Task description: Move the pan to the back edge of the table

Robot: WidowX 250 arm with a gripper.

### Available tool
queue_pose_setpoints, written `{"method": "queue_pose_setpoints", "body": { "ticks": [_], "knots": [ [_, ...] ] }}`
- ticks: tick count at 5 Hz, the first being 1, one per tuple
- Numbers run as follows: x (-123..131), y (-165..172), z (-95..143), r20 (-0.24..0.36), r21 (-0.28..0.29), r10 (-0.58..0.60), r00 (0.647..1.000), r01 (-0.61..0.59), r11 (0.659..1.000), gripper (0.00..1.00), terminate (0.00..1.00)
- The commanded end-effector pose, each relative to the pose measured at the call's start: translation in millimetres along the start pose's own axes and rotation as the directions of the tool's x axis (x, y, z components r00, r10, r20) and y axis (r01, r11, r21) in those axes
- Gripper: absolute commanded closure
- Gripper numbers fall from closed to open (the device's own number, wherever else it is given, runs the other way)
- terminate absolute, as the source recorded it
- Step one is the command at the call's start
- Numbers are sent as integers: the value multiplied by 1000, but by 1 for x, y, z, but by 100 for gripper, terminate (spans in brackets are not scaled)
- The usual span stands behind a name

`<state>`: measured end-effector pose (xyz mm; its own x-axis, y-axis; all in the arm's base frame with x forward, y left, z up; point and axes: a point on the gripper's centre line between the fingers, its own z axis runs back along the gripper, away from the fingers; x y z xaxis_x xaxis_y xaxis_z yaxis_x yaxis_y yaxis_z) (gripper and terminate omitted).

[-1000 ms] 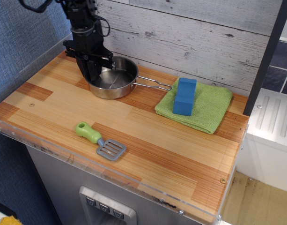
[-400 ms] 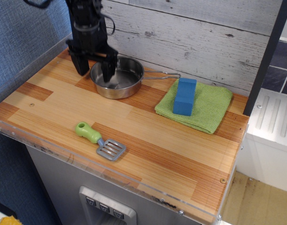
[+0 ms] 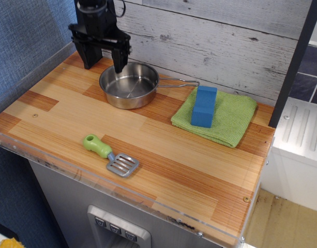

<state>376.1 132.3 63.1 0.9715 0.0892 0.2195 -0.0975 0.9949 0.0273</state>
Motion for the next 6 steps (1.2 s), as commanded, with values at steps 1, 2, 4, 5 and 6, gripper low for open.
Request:
{"method": "queue_pose_setpoints", "body": {
  "ticks": [1,2,4,5,6],
  "knots": [
    [21,-6,84,140,21,9,990,-12,1000,0,0],
    [21,-6,84,140,21,9,990,-12,1000,0,0],
    [21,-6,84,140,21,9,990,-12,1000,0,0],
    [21,-6,84,140,21,9,990,-12,1000,0,0],
    [21,-6,84,140,21,9,990,-12,1000,0,100]
  ]
}}
